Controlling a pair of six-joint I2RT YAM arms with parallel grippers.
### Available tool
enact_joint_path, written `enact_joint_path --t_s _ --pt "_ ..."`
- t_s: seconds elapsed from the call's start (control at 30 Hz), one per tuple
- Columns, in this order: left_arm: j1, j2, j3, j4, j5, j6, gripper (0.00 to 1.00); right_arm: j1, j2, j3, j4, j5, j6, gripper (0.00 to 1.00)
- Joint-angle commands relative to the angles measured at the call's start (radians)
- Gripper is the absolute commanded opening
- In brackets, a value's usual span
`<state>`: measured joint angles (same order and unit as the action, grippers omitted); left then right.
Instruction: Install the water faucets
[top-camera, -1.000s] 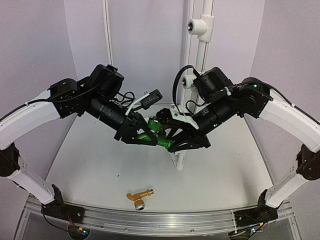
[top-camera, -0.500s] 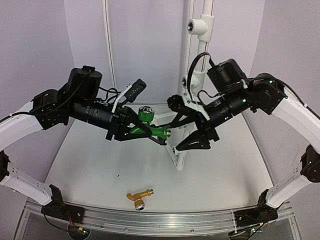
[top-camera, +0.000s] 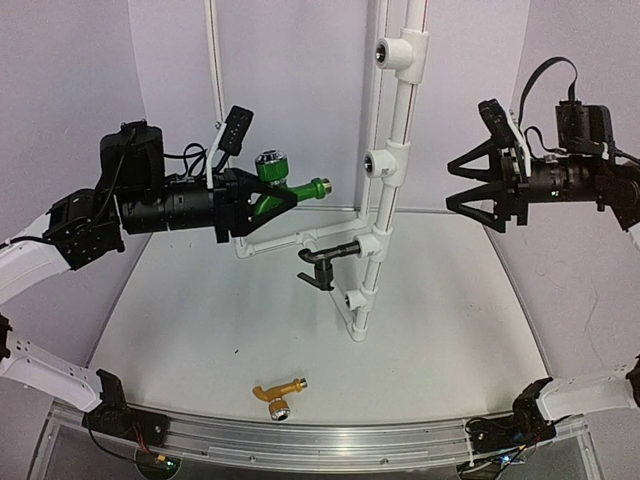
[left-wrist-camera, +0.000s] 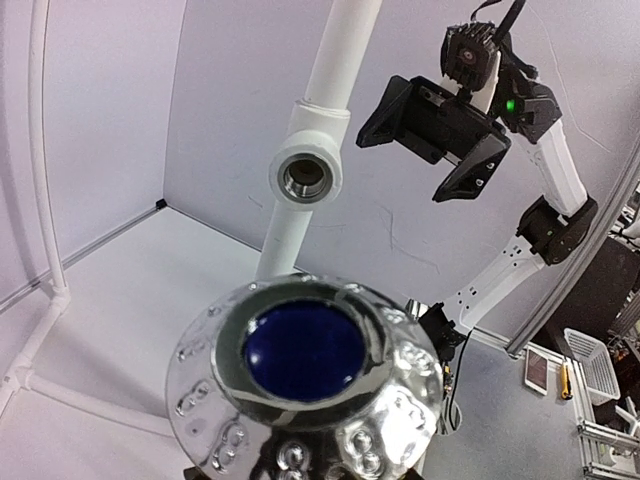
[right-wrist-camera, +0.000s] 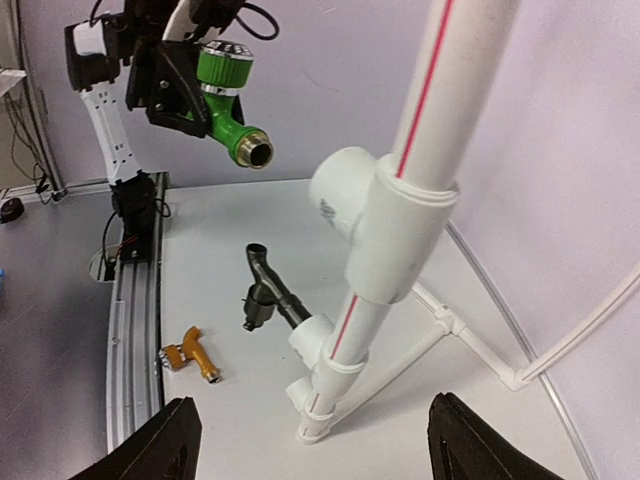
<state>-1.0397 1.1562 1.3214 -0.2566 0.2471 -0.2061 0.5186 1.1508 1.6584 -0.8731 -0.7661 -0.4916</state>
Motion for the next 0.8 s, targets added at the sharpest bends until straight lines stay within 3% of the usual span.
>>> enact_joint_path --t_s 0.0,0.63,0.77 --pt "-0.002 0.061 0.097 0.087 0.017 0.021 0.00 -0.009 0.109 0.002 0.112 0.075 0.045 0.80" --pt "-0.002 0.210 0.339 -0.083 0.086 -0.152 0.00 -0.008 0.341 0.176 0.171 -0.327 -0.079 0.74" --pt "-0.002 0.231 0.370 -0.101 0.098 -0.168 0.00 -0.009 0.356 0.179 0.175 -0.360 -0.080 0.67"
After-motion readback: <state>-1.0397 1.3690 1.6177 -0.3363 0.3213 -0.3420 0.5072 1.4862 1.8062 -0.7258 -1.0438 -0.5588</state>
